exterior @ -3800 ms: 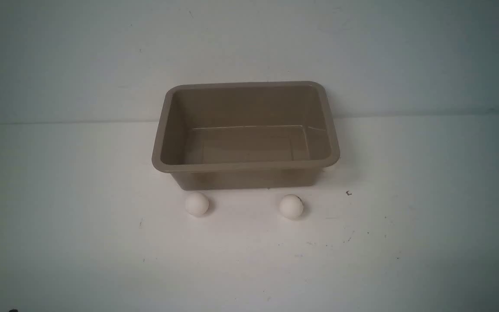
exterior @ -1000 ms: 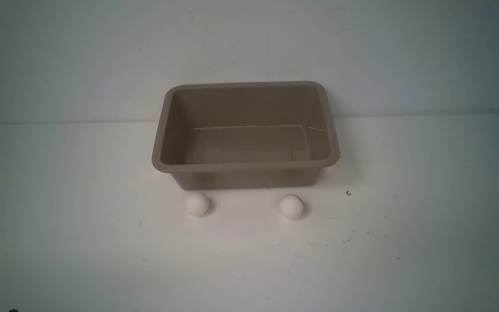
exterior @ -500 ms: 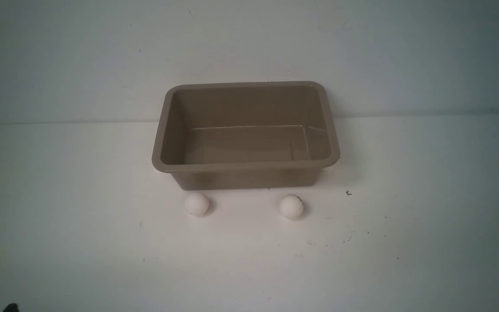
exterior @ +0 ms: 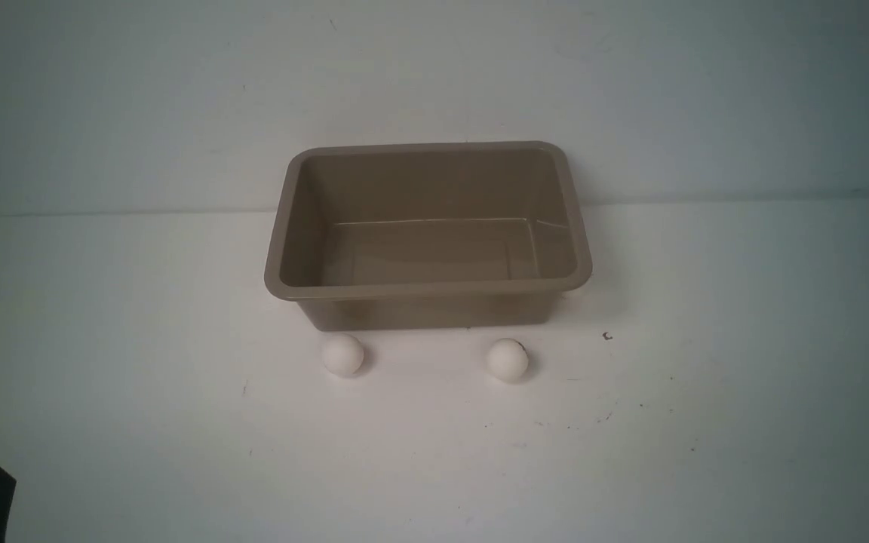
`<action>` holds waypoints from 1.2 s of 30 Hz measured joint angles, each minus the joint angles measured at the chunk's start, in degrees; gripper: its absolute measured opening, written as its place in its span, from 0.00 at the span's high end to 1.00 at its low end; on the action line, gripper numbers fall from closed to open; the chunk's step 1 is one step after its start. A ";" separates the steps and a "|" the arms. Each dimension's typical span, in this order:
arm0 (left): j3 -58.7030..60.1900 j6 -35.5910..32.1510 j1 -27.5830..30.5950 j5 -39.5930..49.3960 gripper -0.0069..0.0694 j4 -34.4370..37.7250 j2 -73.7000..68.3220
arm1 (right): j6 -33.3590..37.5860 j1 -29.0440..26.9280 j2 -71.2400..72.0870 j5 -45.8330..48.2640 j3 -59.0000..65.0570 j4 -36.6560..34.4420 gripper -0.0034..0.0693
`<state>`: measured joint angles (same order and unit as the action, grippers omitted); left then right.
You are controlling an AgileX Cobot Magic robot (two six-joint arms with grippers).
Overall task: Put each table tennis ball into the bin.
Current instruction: Use the right arm to clamp the table tennis ball closest to it
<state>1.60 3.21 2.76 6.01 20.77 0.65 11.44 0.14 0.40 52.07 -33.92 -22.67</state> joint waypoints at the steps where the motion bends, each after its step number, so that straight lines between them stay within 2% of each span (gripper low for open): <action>1: 0.00 0.00 0.00 -0.39 0.30 0.07 0.00 | 0.13 0.00 0.00 0.31 0.00 -0.25 0.14; 7: 0.00 0.00 0.00 -1.53 0.30 0.65 0.00 | 1.87 0.00 0.00 1.99 0.00 -0.94 0.14; 16: -0.36 -0.69 0.00 -0.65 0.30 6.21 0.00 | 3.74 0.00 0.00 3.40 0.00 -3.96 0.14; 21: -6.17 -6.71 0.00 7.85 0.30 7.39 0.00 | 10.53 0.00 -0.35 5.38 0.00 -11.00 0.14; 25: -13.82 -14.26 0.00 15.00 0.30 11.89 -0.28 | 15.35 0.00 -3.69 7.09 0.00 -18.80 0.14; 28: -17.04 -18.38 0.00 18.99 0.30 13.38 -1.47 | 16.31 0.00 -6.02 7.50 0.00 -20.44 0.14; 32: -24.33 -27.94 0.00 29.97 0.30 13.85 -5.86 | 20.49 0.00 -12.88 9.08 0.00 -21.22 0.14; 36: -27.70 -30.43 0.00 34.50 0.30 13.58 -10.08 | 26.41 0.00 -18.57 9.26 0.00 -23.64 0.14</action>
<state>-26.10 -27.21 2.76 40.50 34.35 -9.43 37.85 0.14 -18.17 61.33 -33.92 -46.31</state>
